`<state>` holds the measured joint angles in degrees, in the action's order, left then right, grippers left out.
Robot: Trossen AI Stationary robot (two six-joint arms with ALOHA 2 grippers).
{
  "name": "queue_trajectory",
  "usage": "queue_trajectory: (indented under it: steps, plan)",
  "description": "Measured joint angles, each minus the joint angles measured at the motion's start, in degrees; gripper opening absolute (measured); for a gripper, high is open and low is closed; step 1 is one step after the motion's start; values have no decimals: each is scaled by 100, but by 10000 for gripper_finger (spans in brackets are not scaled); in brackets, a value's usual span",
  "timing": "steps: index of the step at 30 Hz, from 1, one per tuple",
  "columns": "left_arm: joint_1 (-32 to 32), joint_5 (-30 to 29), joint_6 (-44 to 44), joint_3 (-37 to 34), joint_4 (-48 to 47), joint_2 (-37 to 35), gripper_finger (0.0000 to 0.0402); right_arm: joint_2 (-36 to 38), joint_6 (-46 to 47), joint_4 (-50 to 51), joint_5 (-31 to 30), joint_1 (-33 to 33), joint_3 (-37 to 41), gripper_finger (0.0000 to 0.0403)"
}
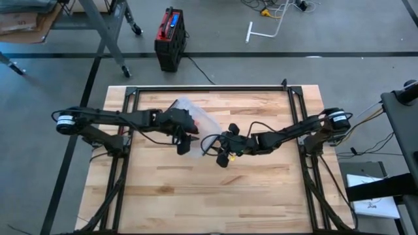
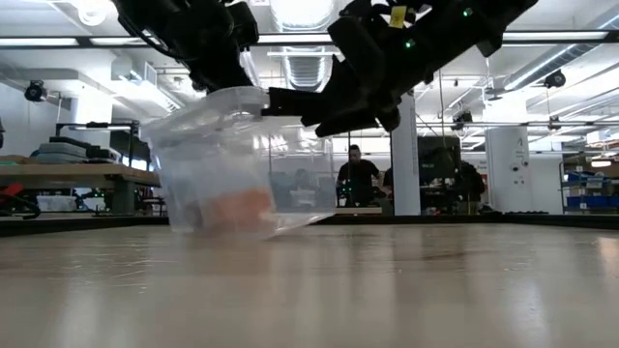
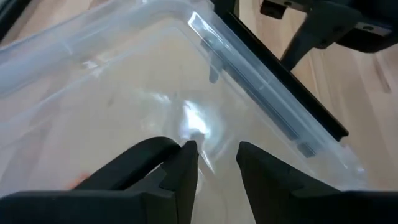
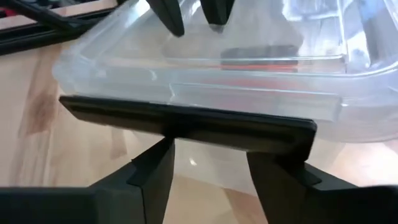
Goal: Roll bandage
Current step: Close the transparent bin
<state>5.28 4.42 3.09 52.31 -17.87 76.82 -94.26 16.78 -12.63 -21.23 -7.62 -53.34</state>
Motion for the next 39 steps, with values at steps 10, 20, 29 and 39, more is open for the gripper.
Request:
queue_trajectory:
  steps: [10, 20, 29, 39]
  plan:
    - [0, -241, 10, -41, 394, 168, 114, 11, -80, 80, -152, 18, 7, 198]
    - [-37, -297, -64, -46, 677, 134, 114, 52, 38, 669, -80, 177, -26, 201]
    - [-72, 600, -1189, 266, 797, -195, 126, 61, -227, 903, -84, 188, -48, 201]
    - [1414, 1581, -2162, 306, 646, -218, 234, 60, -266, 854, -73, 180, -48, 202]
